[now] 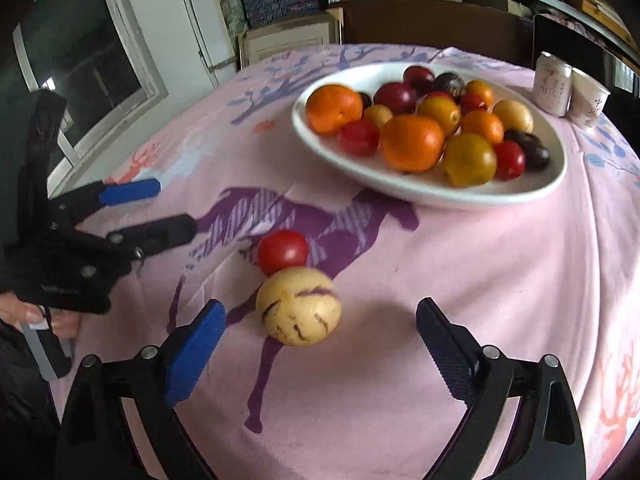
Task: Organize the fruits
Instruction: 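Grasp the pale striped melon with the right tool while the left tool grasps a red tomato, then lower the melon and tomato onto the white plate and open both tools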
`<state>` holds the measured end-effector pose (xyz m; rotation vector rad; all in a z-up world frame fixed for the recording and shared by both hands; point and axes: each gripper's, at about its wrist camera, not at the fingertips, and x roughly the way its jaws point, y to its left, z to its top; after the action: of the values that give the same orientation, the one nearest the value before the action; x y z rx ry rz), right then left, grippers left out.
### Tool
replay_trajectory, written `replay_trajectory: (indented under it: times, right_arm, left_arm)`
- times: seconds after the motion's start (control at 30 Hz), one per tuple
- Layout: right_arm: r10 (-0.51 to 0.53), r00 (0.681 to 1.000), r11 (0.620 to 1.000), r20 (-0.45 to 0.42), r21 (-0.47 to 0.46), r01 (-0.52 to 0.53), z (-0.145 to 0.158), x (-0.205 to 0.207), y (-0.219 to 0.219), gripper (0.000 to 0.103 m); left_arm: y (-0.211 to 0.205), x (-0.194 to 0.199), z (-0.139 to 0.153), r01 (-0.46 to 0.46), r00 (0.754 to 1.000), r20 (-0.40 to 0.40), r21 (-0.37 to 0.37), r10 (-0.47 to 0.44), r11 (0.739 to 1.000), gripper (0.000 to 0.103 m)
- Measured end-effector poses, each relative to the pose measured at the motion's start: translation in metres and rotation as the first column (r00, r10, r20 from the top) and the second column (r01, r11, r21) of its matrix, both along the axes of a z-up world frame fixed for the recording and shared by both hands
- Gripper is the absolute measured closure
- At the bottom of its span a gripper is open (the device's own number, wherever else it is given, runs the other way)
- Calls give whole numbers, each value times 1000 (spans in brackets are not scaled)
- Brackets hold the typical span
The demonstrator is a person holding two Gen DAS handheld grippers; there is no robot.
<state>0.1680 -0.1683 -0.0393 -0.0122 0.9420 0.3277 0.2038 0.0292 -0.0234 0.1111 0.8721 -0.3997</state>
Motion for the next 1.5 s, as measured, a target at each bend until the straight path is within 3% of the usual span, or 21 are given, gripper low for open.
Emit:
replay_trajectory:
  times: [0.03,0.07,0.13,0.23,0.33,0.43,0.53,0.6,0.63,0.77,0.97,1.17,1.37,1.5]
  right_arm:
    - [9,1000,999,28,-52,-8,3,-5,5,40]
    - [47,999,998,21,-36,-46,6,-9,8,62]
    - [53,998,997,16,47,-54,11,-14,1,63]
    - [32,998,997,57,61,-36,22,-22,-16,63]
    - [-91,987,988,134,137,72,44,-28,-60,63]
    - [-233,949,967,210,156,203,59,-37,-103,63]
    - [-315,927,941,203,192,278,57,-40,-136,63]
    - [-344,920,933,188,182,311,51,-42,-147,63]
    - [-353,918,931,183,168,324,49,-42,-149,63]
    - [-339,922,938,186,148,315,47,-40,-145,63]
    - [-265,948,962,178,-12,271,63,-15,-127,63]
    - [-217,940,976,264,22,219,96,45,-110,63]
    - [-262,951,962,163,126,243,88,132,-103,63]
    - [-270,952,959,144,127,253,75,151,-103,63]
  left_arm:
    - [-1,-1,-2,1,1000,2,12,-1,1000,4]
    - [-2,-2,-3,3,1000,4,28,-3,1000,4]
    - [-8,-2,-7,16,1000,-14,37,-16,999,4]
    - [-17,-3,-11,72,994,-80,-52,-76,996,5]
    - [-40,-9,-9,114,993,-28,0,-114,994,5]
    - [-63,-14,-9,165,986,2,34,-165,986,5]
    - [-82,-18,-13,192,981,13,77,-193,978,7]
    - [-95,-17,-22,224,975,-20,130,-223,966,59]
    - [-98,-18,-22,241,970,-9,113,-241,964,77]
    - [-107,-25,-10,332,943,3,82,-333,940,78]
    - [-86,0,38,214,971,111,11,-214,977,78]
    - [-87,59,58,79,977,192,71,-92,994,78]
    - [-86,116,47,37,986,160,45,-44,998,78]
    - [-89,143,36,48,990,131,49,-54,998,78]
